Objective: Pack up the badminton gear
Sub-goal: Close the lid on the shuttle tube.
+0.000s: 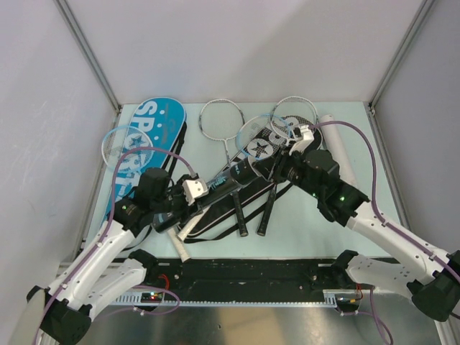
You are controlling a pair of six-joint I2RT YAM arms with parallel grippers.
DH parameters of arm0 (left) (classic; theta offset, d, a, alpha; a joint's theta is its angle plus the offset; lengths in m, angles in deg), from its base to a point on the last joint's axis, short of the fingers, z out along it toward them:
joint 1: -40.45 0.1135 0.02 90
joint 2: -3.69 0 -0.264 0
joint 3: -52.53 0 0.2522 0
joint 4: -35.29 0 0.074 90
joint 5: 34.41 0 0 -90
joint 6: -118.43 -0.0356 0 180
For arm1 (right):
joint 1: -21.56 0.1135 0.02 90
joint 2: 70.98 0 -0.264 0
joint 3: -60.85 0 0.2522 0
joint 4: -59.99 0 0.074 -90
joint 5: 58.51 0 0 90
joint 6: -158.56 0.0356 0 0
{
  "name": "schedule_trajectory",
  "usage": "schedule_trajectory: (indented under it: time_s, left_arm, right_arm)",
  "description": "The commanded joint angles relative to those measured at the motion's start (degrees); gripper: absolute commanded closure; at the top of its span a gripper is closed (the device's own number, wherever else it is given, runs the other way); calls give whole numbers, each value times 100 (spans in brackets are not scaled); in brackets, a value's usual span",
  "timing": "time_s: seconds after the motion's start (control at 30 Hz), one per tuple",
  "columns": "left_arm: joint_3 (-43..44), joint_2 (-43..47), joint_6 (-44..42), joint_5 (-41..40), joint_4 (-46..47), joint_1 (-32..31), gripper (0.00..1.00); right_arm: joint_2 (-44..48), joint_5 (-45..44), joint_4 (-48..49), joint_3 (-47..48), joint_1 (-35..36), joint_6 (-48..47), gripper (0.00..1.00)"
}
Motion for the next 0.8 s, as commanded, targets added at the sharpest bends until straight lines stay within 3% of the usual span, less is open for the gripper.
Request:
schedule_trajectory:
  time_s: [0.0,0.17,0.33,0.43,0.57,0.77]
  left_arm:
    - [739,163,103,693,1693,-92,87]
    - [643,282,149,548,1693,-95,87]
    - [553,399,285,460,1695,-95,86]
    - [580,467,358,367,1693,-101,83]
    - [745,437,680,283,1712,-103,80]
    - [1173,76,2262,329,2033,-159,82]
  right_arm:
    - [-251,45,-1039,14,375,-305,72]
    - [244,17,-776,39,-181,-91,61]
    - [1107,53,-422,61,-937,191,36]
    - [1542,380,-63,61,-1314,195,27]
    - [1917,553,452,55,-1347,-97,22]
    - [2049,679,1486,-206,-863,-460,13]
